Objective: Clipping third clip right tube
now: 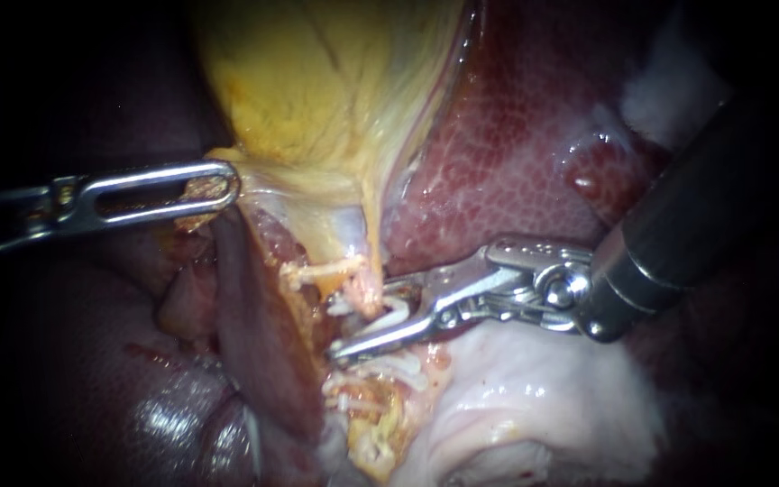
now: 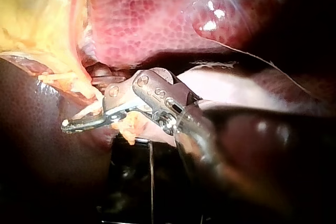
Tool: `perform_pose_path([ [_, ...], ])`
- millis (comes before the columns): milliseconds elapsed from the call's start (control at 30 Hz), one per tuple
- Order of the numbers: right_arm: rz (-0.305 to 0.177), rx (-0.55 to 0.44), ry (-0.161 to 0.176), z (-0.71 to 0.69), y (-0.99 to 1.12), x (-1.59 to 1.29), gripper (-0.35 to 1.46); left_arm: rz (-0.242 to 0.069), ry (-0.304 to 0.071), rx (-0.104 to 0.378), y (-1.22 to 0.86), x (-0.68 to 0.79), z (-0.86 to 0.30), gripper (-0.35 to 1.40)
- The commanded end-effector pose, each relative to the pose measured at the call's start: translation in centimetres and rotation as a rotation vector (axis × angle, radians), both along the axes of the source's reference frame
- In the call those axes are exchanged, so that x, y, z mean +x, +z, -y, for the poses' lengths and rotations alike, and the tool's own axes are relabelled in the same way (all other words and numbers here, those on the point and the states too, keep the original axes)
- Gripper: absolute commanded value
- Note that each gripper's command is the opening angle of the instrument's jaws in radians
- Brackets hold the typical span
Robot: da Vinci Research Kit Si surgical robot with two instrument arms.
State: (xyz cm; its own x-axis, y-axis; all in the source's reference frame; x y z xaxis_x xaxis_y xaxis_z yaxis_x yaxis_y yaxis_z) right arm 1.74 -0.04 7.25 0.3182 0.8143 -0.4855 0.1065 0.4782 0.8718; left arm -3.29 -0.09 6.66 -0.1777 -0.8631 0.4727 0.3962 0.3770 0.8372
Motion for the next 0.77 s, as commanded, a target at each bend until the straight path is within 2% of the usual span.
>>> perform_pose_path([
  [33, 0.005, -0.002, 0.007, -0.01, 0.01, -0.01, 0.49, 0.0, 0.0, 0.0, 0.0, 0.0, 0.0, -0.35],
  [100, 0.005, -0.003, 0.008, -0.01, 0.02, -0.05, 0.22, 0.0, 0.0, 0.0, 0.0, 0.0, 0.0, -0.35],
  [133, 0.005, -0.003, 0.001, 0.0, 0.01, -0.1, -0.07, 0.0, 0.0, 0.0, 0.0, 0.0, 0.0, -0.35],
  [167, 0.02, -0.006, -0.014, 0.0, 0.02, -0.11, -0.28, 0.0, 0.0, 0.0, 0.0, 0.0, 0.0, -0.35],
  [200, 0.037, -0.011, -0.025, -0.01, 0.04, -0.12, -0.35, 0.0, 0.0, 0.0, 0.0, 0.0, 0.0, -0.35],
  [233, 0.053, -0.016, -0.032, -0.02, 0.06, -0.13, -0.35, 0.0, 0.0, 0.0, 0.0, 0.0, 0.0, -0.35],
  [367, 0.057, -0.014, -0.028, -0.02, 0.13, -0.15, -0.35, 0.0, 0.0, 0.0, 0.0, 0.0, 0.0, -0.35],
  [767, 0.06, -0.014, -0.022, -0.04, 0.12, -0.15, -0.32, 0.0, 0.0, 0.0, 0.0, 0.0, -0.01, -0.35],
])
